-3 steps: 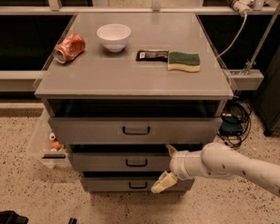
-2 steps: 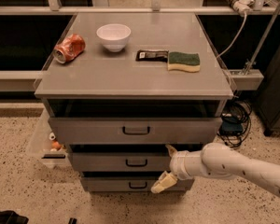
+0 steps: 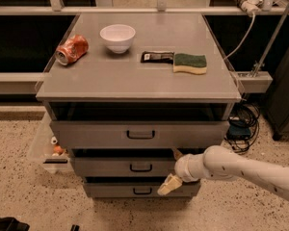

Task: Open middle drawer

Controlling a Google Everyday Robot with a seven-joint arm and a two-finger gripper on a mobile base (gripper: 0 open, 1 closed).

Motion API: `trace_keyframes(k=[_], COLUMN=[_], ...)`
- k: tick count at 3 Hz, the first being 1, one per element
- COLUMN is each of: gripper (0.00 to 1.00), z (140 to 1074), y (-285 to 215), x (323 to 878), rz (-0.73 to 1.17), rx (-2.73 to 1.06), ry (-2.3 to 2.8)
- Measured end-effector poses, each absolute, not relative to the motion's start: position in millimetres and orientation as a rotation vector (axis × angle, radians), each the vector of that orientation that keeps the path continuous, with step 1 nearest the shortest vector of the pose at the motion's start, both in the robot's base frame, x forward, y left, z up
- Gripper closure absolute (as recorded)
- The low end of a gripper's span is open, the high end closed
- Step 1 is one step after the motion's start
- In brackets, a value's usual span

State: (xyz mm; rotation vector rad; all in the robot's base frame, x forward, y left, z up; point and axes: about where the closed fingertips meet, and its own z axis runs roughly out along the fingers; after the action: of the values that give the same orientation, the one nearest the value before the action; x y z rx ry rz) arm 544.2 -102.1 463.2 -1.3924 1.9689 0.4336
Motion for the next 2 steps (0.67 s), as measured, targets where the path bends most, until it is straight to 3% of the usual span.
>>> trace_keyframes(k=[2], gripper=[0.0], z=[428], y=[-121], x=[575], rz=[0.384], rx=[-1.392], ry=[2.013])
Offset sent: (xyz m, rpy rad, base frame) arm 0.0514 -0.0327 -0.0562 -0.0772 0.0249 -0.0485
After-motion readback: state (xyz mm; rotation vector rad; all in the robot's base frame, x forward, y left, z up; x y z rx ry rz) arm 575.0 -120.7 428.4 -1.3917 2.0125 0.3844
